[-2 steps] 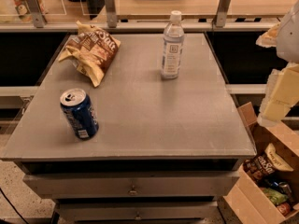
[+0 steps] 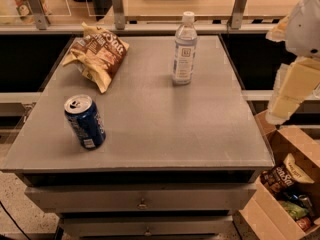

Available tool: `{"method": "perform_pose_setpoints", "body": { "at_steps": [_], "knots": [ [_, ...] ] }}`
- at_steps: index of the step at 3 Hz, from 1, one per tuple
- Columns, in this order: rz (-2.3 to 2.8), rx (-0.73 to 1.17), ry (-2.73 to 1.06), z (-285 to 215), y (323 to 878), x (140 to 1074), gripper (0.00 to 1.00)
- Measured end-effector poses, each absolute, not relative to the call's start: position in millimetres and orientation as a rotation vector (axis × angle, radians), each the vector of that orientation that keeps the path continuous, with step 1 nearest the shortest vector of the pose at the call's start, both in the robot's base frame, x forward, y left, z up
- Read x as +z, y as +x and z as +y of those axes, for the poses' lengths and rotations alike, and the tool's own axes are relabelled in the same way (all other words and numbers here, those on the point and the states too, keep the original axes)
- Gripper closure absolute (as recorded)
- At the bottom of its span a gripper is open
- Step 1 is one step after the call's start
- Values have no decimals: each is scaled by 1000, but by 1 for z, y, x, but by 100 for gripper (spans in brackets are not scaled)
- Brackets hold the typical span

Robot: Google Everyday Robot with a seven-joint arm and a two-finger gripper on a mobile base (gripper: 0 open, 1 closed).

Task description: Pick blue plastic bottle

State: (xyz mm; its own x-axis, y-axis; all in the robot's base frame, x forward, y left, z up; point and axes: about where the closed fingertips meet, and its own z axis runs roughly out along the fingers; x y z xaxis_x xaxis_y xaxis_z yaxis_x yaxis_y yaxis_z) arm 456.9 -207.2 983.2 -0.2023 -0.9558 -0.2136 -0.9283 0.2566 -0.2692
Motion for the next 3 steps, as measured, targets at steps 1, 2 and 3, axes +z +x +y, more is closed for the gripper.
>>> {"method": "perform_pose_setpoints", "body": {
  "at_steps": [1,2,3],
  "knots": [
    [2159,-125,-1749,-192,491,985,0],
    [2111,-82,-1743,-175,527,976,0],
    [2075,-22,-1695,-164,564,964,0]
  ]
}}
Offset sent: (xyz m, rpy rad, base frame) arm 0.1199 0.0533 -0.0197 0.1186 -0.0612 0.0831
